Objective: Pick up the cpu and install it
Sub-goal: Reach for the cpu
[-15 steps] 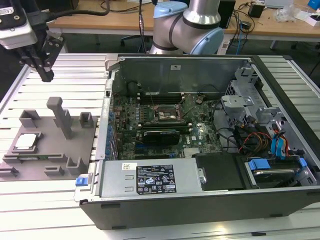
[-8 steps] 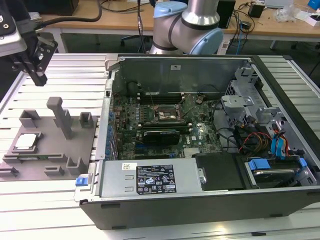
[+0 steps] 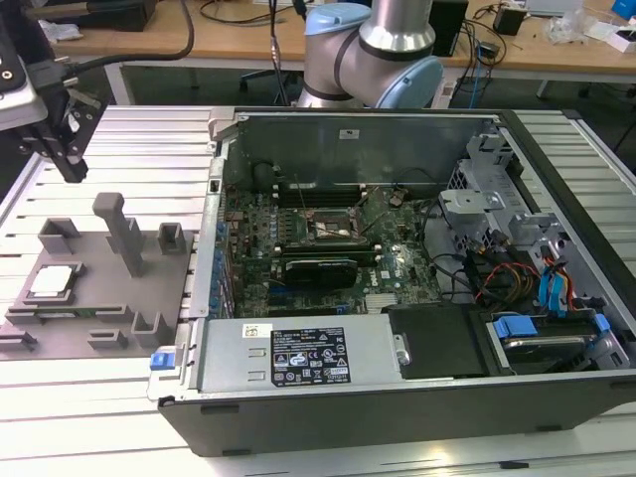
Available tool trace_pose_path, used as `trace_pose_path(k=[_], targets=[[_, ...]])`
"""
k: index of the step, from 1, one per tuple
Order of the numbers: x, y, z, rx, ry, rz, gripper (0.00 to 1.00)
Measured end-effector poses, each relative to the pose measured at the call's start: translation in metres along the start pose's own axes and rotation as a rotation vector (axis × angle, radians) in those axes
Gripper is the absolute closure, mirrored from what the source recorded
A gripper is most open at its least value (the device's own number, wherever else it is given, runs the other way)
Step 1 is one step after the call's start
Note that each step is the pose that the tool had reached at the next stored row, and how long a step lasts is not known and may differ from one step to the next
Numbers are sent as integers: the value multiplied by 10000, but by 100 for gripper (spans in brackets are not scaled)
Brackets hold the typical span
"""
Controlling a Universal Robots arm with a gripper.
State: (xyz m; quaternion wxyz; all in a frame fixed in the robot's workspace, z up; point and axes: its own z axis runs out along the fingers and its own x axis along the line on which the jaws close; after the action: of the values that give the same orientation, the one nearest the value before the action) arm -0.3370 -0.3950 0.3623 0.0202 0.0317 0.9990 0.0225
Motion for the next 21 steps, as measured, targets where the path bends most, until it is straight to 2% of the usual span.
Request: trace_pose_path(k=[2, 7, 21], targets=[[22, -3, 31, -1, 1, -20, 89], [130, -15, 155, -5, 5, -112, 89], [320, -34, 309, -9, 11, -225, 89]])
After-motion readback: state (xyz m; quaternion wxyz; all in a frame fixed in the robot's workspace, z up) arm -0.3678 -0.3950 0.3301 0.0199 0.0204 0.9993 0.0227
